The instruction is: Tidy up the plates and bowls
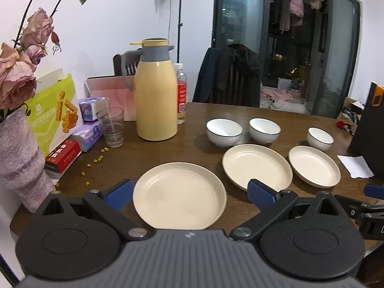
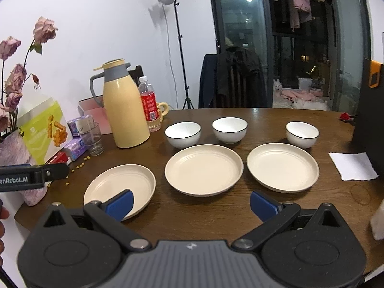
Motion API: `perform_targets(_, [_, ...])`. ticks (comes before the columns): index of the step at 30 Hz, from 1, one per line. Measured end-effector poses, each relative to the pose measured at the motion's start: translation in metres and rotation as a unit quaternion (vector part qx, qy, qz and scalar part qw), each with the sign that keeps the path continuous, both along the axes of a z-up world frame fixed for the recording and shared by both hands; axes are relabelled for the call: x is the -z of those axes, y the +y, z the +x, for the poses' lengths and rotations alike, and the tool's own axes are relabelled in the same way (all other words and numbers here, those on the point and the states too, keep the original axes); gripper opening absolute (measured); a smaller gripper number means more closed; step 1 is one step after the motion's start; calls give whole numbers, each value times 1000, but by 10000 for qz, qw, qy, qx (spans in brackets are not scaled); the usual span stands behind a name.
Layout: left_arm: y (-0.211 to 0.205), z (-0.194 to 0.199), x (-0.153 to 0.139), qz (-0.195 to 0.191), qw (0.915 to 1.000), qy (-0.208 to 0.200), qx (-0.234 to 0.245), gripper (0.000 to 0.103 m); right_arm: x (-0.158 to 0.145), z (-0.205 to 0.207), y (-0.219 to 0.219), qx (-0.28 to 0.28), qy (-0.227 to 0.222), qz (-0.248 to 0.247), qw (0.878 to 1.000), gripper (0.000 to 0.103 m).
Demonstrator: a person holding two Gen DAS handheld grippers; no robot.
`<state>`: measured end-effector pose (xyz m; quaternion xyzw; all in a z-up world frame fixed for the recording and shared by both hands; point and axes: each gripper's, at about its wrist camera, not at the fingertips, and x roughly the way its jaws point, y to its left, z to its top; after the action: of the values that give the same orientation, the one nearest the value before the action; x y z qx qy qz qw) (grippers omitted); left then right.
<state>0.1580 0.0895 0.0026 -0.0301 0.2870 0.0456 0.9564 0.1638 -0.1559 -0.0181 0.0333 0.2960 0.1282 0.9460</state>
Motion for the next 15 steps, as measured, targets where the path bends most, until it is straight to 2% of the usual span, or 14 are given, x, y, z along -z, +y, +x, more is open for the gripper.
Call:
perform_targets(9, [30, 31, 7, 23, 9996, 79, -284, 103, 8, 48, 33, -89, 247, 17, 9997, 103])
perform_targets(15, [42, 53, 12, 24, 9996, 134, -266, 103, 16, 76, 45, 51, 378, 45, 9993, 103])
